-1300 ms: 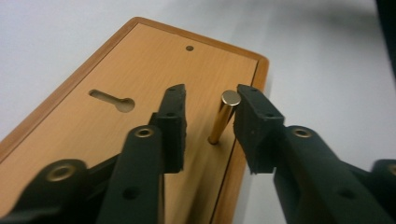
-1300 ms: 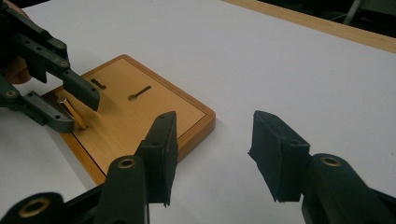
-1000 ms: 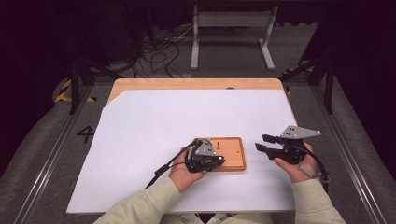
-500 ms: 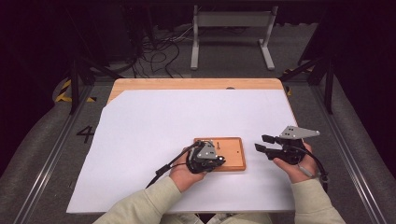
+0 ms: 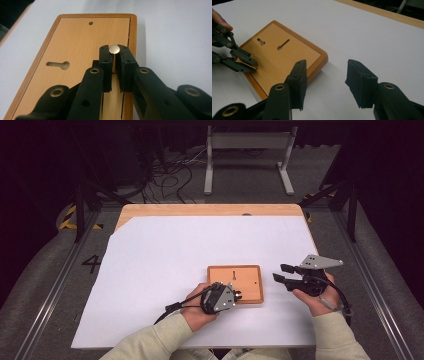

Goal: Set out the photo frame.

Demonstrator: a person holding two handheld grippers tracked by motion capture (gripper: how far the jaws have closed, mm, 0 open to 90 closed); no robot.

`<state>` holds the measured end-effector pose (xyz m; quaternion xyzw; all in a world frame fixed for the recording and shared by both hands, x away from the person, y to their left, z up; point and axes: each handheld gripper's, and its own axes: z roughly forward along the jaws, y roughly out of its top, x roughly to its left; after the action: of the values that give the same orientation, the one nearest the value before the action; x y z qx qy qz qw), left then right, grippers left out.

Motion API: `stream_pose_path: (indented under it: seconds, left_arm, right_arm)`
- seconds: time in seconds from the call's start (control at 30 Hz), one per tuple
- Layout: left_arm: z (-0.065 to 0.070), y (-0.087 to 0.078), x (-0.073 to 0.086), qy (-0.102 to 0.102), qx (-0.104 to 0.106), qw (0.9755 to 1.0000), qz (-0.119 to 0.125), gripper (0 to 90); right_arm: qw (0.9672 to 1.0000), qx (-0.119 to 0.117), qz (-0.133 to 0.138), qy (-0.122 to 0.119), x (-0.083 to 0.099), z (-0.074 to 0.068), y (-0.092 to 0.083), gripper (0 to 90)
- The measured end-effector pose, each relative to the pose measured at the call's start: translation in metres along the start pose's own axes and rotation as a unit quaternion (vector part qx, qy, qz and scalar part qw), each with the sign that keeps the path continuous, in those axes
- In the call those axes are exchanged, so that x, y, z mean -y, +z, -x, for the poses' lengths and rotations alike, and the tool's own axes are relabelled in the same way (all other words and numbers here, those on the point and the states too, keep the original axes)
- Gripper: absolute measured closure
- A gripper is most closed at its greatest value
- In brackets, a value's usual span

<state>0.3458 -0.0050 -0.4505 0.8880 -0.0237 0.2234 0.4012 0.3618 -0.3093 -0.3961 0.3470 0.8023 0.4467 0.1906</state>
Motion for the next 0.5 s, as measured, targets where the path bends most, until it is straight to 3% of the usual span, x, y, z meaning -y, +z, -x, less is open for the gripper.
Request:
stream_pose_path:
  seconds: [0.07,0.27,0.5]
  left_arm:
    - [0.002,0.000,-0.001,0.007,-0.003,1.0000,-0.001,83.0]
    - [0.009,-0.002,-0.002,0.052,-0.022,0.9984,-0.007,83.0]
    - [0.015,-0.003,-0.002,0.073,-0.035,0.9967,-0.009,83.1]
  right_arm:
    - [1.0000,-0.002,0.000,0.002,-0.001,0.000,0.000,50.1]
    - [0.9999,-0.010,-0.002,0.007,-0.003,0.000,0.002,46.7]
    - [0.9992,-0.032,-0.016,0.017,-0.009,0.000,0.007,39.3]
